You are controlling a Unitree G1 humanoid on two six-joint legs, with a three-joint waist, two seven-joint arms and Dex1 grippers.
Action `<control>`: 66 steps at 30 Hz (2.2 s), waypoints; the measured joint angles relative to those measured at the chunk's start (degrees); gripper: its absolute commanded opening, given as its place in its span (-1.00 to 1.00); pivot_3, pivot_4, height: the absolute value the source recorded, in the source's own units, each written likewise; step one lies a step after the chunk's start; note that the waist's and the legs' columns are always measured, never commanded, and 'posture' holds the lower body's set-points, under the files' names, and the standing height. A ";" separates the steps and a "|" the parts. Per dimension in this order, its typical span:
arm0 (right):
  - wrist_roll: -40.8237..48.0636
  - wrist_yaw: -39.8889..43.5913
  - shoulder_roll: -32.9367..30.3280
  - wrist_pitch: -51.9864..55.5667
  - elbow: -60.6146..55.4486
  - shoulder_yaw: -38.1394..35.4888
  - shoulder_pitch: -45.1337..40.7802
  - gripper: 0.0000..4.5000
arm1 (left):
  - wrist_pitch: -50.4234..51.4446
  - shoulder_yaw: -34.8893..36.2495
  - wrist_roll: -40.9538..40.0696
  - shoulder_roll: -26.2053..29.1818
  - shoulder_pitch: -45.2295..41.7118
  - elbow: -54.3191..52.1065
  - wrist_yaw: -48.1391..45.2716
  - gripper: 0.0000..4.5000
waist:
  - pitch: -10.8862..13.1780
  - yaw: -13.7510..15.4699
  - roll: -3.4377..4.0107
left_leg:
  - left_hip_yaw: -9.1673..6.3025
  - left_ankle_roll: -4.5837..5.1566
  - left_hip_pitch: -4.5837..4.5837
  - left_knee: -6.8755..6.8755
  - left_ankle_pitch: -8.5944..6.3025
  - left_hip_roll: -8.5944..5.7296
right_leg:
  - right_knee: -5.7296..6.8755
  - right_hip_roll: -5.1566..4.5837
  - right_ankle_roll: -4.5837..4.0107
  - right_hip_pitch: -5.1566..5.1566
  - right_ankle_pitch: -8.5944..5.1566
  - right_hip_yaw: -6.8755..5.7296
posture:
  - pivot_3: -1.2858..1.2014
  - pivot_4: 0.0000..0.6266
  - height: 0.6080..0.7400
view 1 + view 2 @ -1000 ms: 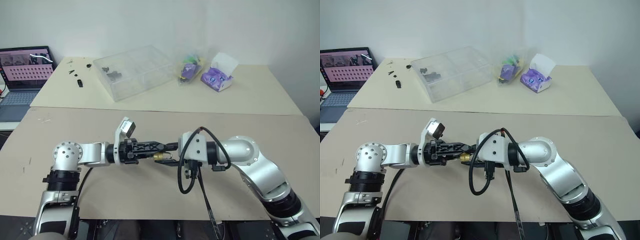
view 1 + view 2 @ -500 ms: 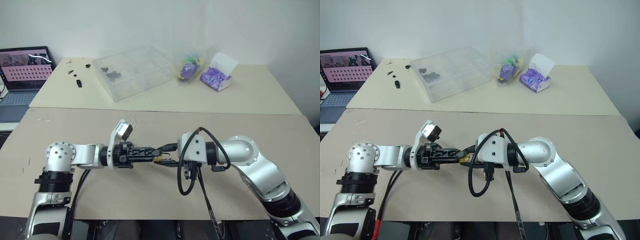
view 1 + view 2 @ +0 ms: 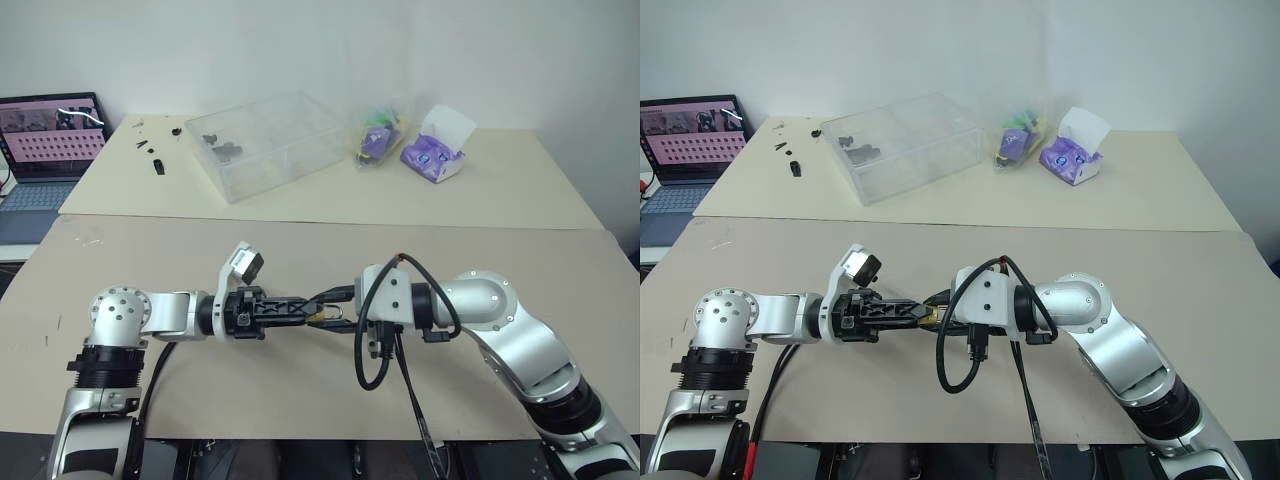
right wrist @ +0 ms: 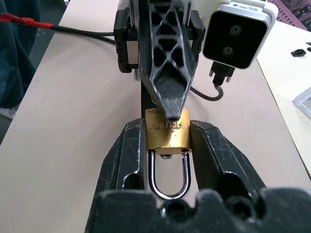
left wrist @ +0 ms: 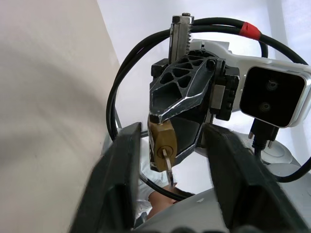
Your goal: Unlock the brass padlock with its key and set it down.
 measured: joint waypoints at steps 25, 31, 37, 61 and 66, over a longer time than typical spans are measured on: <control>0.09 -0.32 0.08 0.03 0.04 0.15 -0.06 0.37 | -0.11 0.11 1.39 -0.60 0.15 0.00 -0.26 -0.98 | 0.00 0.04 0.00 | -0.01 0.00 0.00 0.00 0.00 0.00 | 0.00 0.00 0.00 0.00 0.00 0.00 | 0.03 -0.52 1.00; -0.10 -1.00 0.34 0.02 0.04 0.06 -0.21 0.37 | -0.27 0.11 1.45 -0.79 0.16 0.01 -0.19 -0.98 | 0.00 0.05 0.00 | -0.01 0.00 -0.01 0.00 0.00 0.00 | 0.00 0.00 0.00 0.00 0.00 0.00 | 0.03 -0.52 1.00; 0.29 -1.39 -4.30 -0.03 1.66 -6.00 4.41 0.37 | -0.86 1.34 2.45 1.21 1.03 0.04 -0.70 -0.98 | 0.01 0.16 -0.01 | 0.01 0.00 -0.02 0.00 0.00 -0.03 | -0.03 -0.03 -0.01 0.01 -0.01 0.00 | 0.03 -0.52 1.00; 1.07 -7.67 -2.76 4.65 -4.26 -6.93 8.21 0.27 | -1.90 4.81 6.31 4.03 0.77 0.62 -5.19 -0.98 | 0.01 0.04 -0.02 | 0.04 0.00 -0.04 -0.01 0.00 0.00 | -0.01 -0.03 -0.01 -0.06 -0.01 0.00 | 0.03 -0.52 1.00; 1.09 -7.56 -2.73 4.64 -4.26 -6.88 7.89 -0.45 | -1.86 4.80 6.72 3.89 0.77 0.52 -5.18 -0.98 | 0.01 0.03 -0.02 | 0.04 0.00 -0.04 -0.01 0.00 0.00 | 0.00 -0.03 -0.02 -0.06 -0.01 0.00 | 0.03 -0.52 1.00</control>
